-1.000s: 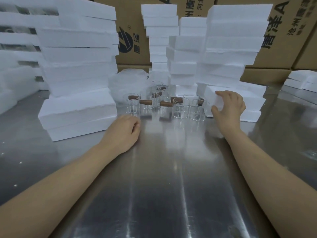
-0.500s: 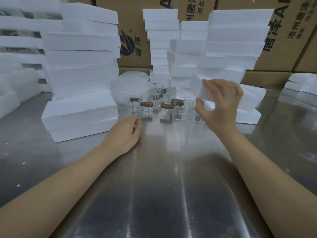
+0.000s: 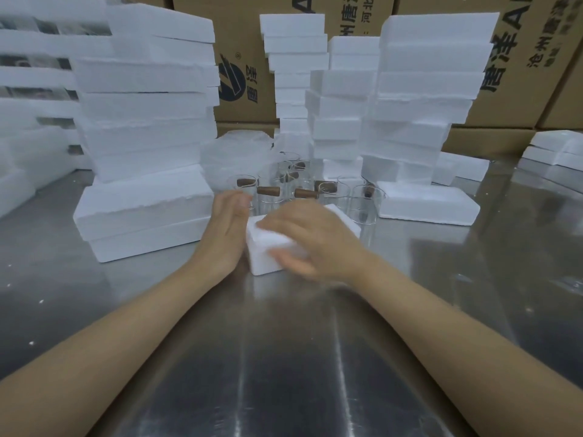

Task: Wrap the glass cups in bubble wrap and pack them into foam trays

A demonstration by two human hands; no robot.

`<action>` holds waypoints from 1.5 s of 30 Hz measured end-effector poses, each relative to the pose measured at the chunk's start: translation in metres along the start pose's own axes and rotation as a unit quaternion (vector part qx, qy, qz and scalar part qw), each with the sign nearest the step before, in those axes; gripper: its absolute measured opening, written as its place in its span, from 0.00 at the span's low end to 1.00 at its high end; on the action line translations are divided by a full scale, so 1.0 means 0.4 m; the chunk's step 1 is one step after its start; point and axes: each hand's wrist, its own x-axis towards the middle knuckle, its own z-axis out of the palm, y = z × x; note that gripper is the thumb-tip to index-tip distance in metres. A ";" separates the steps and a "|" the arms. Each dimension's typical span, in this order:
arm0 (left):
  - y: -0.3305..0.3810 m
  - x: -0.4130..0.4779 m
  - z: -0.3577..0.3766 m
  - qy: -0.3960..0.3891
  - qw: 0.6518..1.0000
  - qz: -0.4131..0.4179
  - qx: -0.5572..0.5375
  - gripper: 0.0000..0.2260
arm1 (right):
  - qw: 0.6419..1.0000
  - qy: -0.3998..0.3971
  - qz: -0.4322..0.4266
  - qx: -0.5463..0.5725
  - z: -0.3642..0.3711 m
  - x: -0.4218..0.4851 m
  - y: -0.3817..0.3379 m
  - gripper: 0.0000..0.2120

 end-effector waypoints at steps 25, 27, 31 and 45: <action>0.014 -0.013 -0.001 -0.104 0.942 0.189 0.258 0.13 | 0.730 -0.101 0.625 -0.259 -0.128 -0.190 0.244 0.15; 0.015 -0.010 -0.003 -0.099 0.944 0.179 0.258 0.13 | 0.732 -0.100 0.609 -0.288 -0.140 -0.165 0.223 0.15; 0.012 -0.009 -0.001 -0.075 0.940 0.178 0.282 0.15 | 0.730 -0.130 0.596 -0.310 -0.184 -0.096 0.184 0.15; 0.037 0.005 -0.007 0.074 0.996 0.037 0.027 0.13 | 0.970 -0.081 0.196 0.116 -0.213 0.096 -0.070 0.09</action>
